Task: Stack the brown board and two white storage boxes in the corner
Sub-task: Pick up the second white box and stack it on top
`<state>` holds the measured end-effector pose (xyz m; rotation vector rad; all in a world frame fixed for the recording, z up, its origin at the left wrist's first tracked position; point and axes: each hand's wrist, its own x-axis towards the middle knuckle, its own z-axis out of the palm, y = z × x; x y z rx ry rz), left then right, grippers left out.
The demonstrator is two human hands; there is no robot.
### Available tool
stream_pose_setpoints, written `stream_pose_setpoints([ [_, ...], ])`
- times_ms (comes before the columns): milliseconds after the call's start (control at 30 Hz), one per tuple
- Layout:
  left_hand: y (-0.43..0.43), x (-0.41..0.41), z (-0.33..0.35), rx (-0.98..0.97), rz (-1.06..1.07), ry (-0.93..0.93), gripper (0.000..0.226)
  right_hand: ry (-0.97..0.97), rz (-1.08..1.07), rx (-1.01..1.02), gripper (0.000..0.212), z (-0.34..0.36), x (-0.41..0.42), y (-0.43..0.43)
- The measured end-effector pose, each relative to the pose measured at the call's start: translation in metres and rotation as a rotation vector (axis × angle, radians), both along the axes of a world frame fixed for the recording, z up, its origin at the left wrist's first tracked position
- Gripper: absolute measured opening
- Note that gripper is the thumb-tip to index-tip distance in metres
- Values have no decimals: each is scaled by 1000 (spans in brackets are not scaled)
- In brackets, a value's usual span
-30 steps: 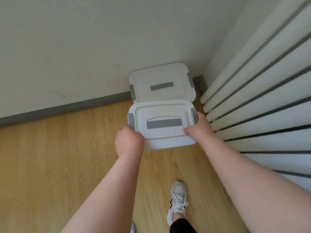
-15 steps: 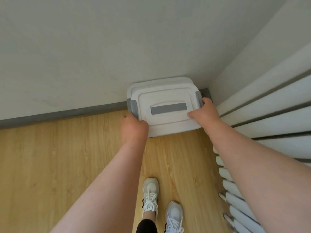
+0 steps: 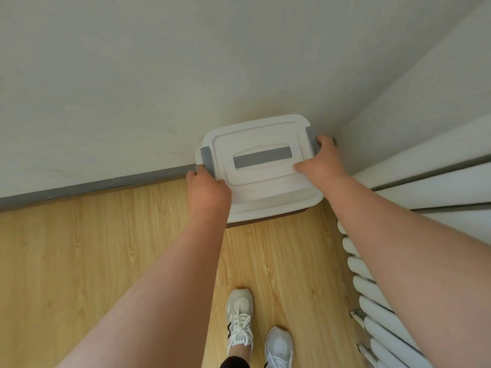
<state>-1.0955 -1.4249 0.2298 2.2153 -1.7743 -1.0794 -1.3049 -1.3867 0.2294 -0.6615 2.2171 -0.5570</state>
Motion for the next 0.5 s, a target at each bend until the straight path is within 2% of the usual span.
stream_pose_setpoints([
  [200,3,0,-4,2,19,-11,47,29,0,8,83,-3,5,4],
  [400,5,2,-6,6,-23,-50,49,53,33,1,84,-3,5,6],
  [500,7,0,-3,70,-18,-16,62,75,75,12,82,2,7,10],
])
